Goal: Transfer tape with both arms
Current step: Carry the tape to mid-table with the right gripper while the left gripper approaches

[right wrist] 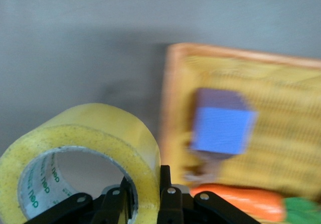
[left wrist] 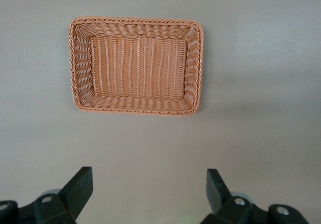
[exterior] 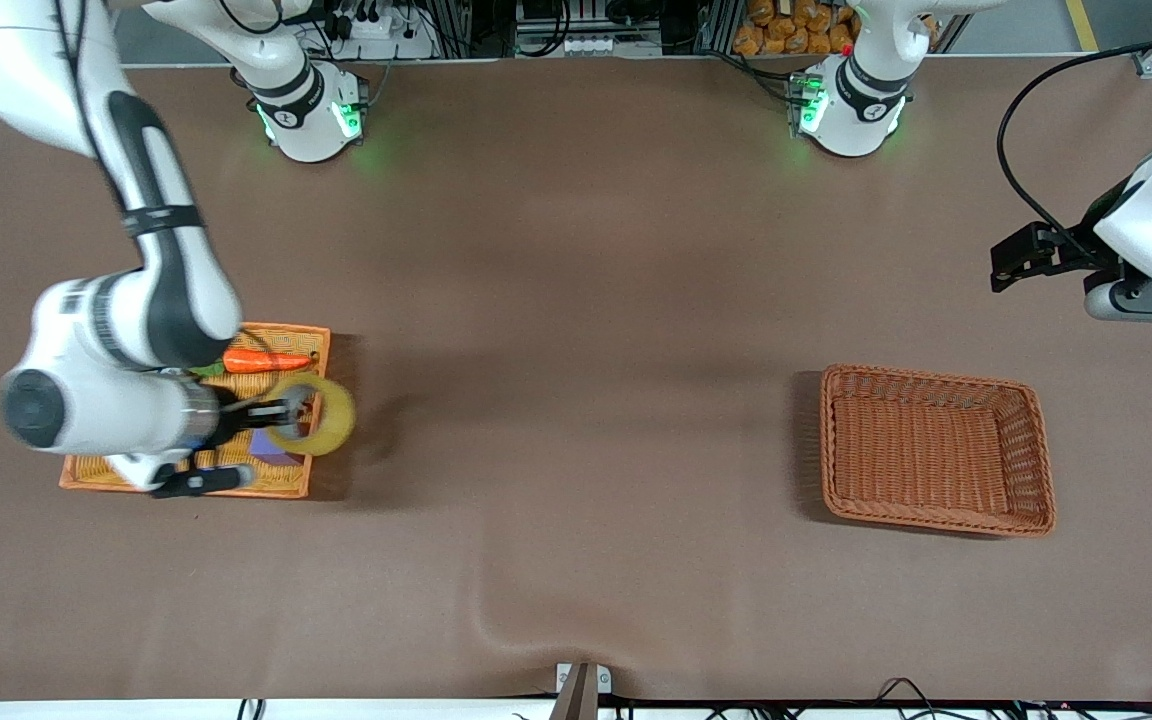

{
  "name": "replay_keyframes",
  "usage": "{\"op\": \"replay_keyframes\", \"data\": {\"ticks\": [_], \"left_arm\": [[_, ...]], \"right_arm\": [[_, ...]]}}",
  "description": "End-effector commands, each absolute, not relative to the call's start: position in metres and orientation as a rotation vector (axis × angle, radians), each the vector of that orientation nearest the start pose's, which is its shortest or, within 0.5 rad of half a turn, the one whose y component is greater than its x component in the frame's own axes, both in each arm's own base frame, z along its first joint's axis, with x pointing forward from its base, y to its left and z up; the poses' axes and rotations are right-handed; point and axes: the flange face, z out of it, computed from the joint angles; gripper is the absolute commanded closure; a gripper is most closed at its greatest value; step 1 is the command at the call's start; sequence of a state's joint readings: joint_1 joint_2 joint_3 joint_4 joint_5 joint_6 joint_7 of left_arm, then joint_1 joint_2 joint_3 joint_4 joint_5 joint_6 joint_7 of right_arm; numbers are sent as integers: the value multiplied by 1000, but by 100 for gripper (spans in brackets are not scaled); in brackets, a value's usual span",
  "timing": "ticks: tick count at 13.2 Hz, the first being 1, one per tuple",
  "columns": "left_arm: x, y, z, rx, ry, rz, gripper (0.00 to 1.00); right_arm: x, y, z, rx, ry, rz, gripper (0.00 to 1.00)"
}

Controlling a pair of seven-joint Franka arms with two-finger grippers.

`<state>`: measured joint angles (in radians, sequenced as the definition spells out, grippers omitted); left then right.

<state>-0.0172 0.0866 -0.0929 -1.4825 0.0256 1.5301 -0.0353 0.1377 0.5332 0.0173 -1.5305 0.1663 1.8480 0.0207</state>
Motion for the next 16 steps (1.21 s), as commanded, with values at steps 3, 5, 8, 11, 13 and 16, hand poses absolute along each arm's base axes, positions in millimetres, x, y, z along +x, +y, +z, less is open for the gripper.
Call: {"op": "replay_keyframes", "data": {"ticks": [3, 5, 8, 11, 13, 16], "left_arm": [[578, -62, 608, -3139, 110, 62, 0], [581, -62, 604, -3138, 113, 72, 0], [587, -64, 598, -3138, 117, 64, 0], [592, -74, 594, -3140, 141, 40, 0], [596, -98, 585, -3144, 175, 17, 0], [601, -141, 564, -3145, 115, 28, 0]], "right_arm": [[634, 264, 319, -2961, 201, 347, 100], [609, 335, 295, -2977, 302, 314, 100], [574, 414, 258, -2967, 440, 237, 100], [557, 467, 240, -2912, 558, 155, 100], [557, 488, 243, -2880, 625, 138, 91], [570, 475, 261, -2875, 616, 110, 0]]}}
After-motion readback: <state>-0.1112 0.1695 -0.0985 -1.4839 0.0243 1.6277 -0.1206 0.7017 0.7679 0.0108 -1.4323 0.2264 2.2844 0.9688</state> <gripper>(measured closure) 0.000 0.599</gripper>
